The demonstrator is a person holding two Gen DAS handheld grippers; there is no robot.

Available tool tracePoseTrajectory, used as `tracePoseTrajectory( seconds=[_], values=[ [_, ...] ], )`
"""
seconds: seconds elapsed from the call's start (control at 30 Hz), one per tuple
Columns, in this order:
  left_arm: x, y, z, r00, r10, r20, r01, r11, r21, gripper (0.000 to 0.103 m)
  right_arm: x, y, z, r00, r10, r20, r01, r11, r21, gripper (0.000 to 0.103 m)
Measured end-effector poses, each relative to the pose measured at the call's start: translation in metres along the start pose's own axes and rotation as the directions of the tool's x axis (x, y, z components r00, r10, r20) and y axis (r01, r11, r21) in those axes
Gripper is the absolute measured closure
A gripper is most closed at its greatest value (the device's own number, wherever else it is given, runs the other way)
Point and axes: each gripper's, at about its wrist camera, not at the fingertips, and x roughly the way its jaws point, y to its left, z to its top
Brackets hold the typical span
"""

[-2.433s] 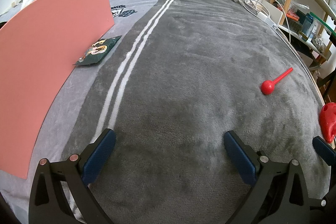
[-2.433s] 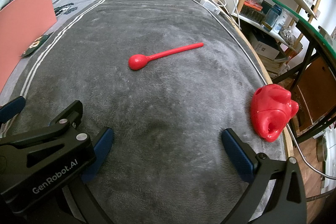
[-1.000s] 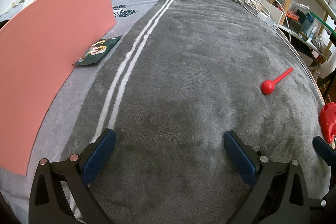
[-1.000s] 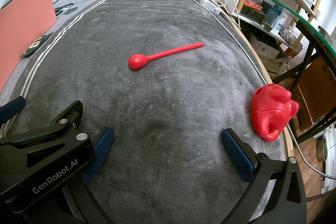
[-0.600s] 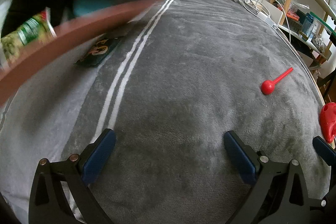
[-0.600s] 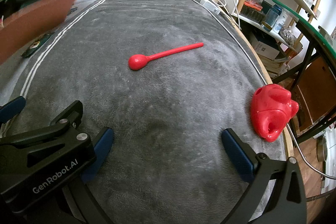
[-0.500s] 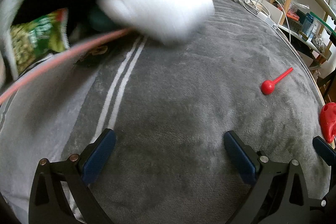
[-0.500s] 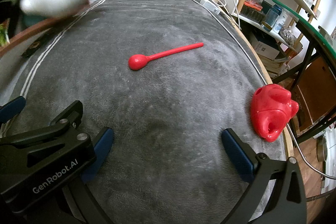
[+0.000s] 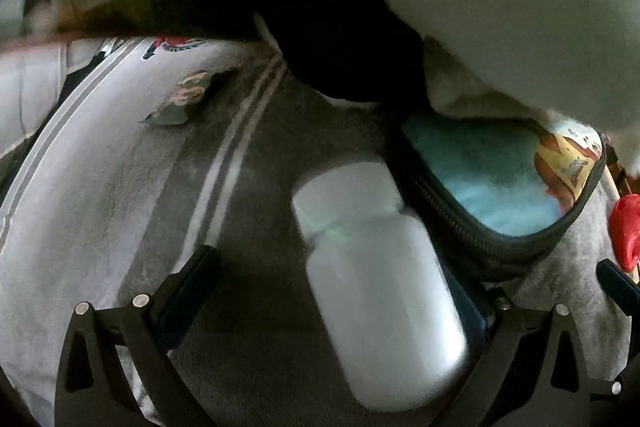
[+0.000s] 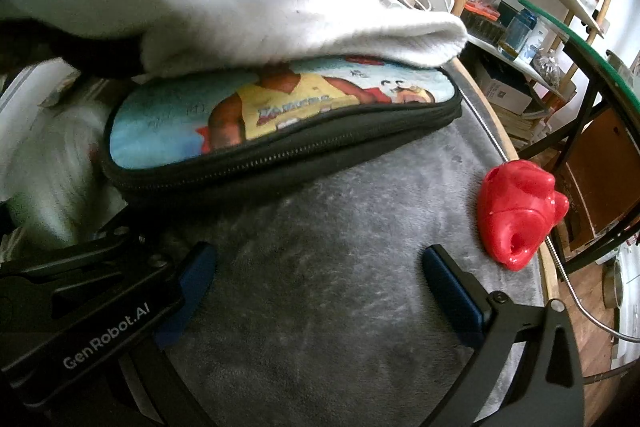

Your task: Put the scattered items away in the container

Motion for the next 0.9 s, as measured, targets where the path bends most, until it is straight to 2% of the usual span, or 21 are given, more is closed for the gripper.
tracePoseTrajectory(
  seconds=[0.9],
  values=[
    [-0.0015,0.0051,0.0028,1.0,-0.003,-0.001,0.003,1.0,-0.004,0.0,-0.0005,0.0001,-0.0017,1.0,0.001,-0.003,-0.001,1.0,0.0,0.001]
  ],
)
